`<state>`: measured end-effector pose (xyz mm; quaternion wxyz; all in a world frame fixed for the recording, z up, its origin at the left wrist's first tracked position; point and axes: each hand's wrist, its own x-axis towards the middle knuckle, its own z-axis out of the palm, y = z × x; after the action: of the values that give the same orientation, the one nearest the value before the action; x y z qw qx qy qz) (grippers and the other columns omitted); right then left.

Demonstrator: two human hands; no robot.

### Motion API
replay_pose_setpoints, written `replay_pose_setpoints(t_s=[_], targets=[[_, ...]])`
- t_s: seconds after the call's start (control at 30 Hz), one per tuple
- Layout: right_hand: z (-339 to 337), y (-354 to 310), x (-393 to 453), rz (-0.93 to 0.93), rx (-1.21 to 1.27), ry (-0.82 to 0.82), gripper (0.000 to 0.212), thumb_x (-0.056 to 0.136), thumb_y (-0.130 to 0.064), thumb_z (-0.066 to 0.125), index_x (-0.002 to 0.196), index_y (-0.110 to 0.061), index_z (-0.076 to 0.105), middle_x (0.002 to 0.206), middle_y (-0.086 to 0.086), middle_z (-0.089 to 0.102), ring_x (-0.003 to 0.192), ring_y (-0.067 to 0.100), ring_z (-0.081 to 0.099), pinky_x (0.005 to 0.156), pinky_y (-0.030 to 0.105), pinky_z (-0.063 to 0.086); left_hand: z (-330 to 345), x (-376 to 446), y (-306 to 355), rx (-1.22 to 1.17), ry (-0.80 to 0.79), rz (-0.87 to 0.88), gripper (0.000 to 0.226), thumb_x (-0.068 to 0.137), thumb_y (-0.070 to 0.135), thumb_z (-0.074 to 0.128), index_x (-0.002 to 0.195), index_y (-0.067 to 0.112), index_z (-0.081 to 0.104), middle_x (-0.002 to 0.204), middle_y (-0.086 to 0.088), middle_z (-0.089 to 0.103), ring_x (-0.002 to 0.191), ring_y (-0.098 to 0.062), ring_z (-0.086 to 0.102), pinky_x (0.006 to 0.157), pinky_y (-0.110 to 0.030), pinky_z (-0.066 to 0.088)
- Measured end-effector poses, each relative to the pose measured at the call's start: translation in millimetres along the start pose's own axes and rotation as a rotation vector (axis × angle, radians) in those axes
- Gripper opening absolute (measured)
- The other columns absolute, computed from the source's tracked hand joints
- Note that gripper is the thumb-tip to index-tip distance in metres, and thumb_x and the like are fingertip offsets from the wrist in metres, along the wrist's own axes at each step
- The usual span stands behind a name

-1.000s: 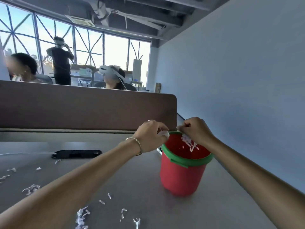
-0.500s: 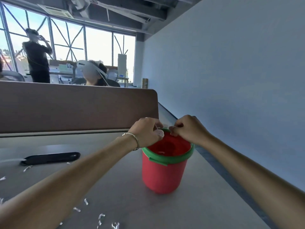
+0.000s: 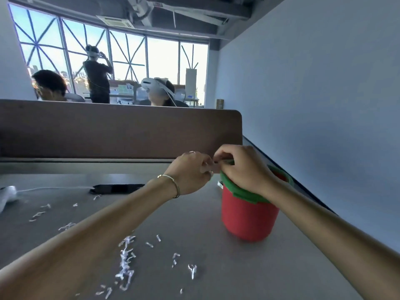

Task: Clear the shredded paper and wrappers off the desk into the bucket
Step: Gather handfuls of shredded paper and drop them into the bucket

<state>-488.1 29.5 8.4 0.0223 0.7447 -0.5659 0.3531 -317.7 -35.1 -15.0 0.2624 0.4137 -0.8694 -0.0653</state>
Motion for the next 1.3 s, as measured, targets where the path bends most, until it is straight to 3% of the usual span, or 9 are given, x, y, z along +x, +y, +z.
replay_pose_setpoints(t_s=[0.13,0.33,0.5,0.7,0.87,0.97,1.1,1.2,1.3], targets=[[50,-39,-1,-0.061,0.08,-0.063,0.016,0.085,-0.019,0.065,0.096,-0.027,0.073,0.092,-0.015,0.076,0.089,0.005,0.07,0.08,0.036,0.057,-17,-56,-44,-0.017,-0.005,-0.141,0.028,0.088,0.029,0.062,0.115,0.033,0.069,0.102,0.013,0.061,0.095,-0.01,0.06,0.089,-0.029,0.049],[154,-72,-28,-0.102,0.098,-0.298,0.032,0.09,-0.027,0.061,0.122,-0.03,0.066,0.12,-0.004,0.072,0.11,0.019,0.067,0.094,0.036,0.052,-30,-147,-115,0.083,-0.044,-0.34,0.034,0.09,0.033,0.062,0.124,0.032,0.066,0.126,0.009,0.065,0.114,-0.012,0.061,0.1,-0.03,0.049],[242,-78,-43,-0.062,0.054,-0.546,0.054,0.102,-0.041,0.049,0.153,-0.028,0.038,0.161,0.004,0.037,0.149,0.018,0.031,0.117,0.03,0.024,-44,-218,-173,0.142,-0.111,-0.528,0.042,0.084,0.033,0.058,0.126,0.033,0.063,0.129,0.005,0.061,0.117,-0.02,0.059,0.098,-0.033,0.048],[310,-108,-35,-0.123,-0.088,-0.673,0.085,0.084,-0.078,-0.003,0.16,-0.04,0.001,0.17,0.0,-0.007,0.156,0.02,-0.012,0.126,0.042,-0.008,-69,-286,-223,0.182,-0.105,-0.616,0.039,0.087,0.028,0.058,0.124,0.017,0.063,0.126,-0.007,0.061,0.119,-0.028,0.056,0.097,-0.038,0.047],[339,-176,-34,-0.262,0.09,-0.693,0.081,0.088,-0.077,0.004,0.159,-0.041,0.014,0.169,-0.008,0.005,0.156,0.013,-0.003,0.125,0.038,-0.006,-84,-349,-244,0.172,0.014,-0.761,0.069,0.078,0.063,0.034,0.135,0.03,0.057,0.141,0.0,0.055,0.131,-0.025,0.05,0.111,-0.037,0.037],[343,-209,-43,-0.33,0.212,-0.708,0.081,0.089,-0.08,0.01,0.155,-0.038,0.035,0.165,-0.01,0.026,0.155,0.012,0.013,0.126,0.038,0.006,-89,-384,-243,0.215,0.033,-0.799,0.082,0.072,0.07,0.021,0.14,0.035,0.05,0.148,0.003,0.048,0.14,-0.022,0.04,0.117,-0.041,0.027],[321,-227,-54,-0.264,0.385,-0.826,0.055,0.103,-0.057,0.034,0.152,-0.034,0.042,0.158,-0.013,0.037,0.14,0.001,0.032,0.112,0.025,0.027,-79,-414,-243,0.299,-0.022,-0.865,0.082,0.075,0.08,0.021,0.143,0.037,0.041,0.154,0.003,0.038,0.146,-0.02,0.027,0.117,-0.045,0.02],[299,-222,-60,-0.256,0.386,-0.806,0.057,0.099,-0.057,0.036,0.153,-0.037,0.039,0.159,-0.01,0.039,0.13,0.0,0.041,0.094,0.015,0.033,-65,-406,-237,0.252,-0.015,-0.797,0.096,0.075,0.086,0.023,0.155,0.033,0.027,0.161,-0.003,0.029,0.151,-0.022,0.019,0.124,-0.043,0.012],[283,-208,-67,-0.261,0.33,-0.757,0.056,0.101,-0.056,0.038,0.155,-0.039,0.033,0.164,-0.01,0.03,0.139,0.003,0.036,0.106,0.017,0.028,-54,-383,-226,0.154,-0.026,-0.671,0.099,0.071,0.081,0.033,0.157,0.032,0.024,0.161,-0.001,0.031,0.148,-0.024,0.025,0.123,-0.035,0.018]])
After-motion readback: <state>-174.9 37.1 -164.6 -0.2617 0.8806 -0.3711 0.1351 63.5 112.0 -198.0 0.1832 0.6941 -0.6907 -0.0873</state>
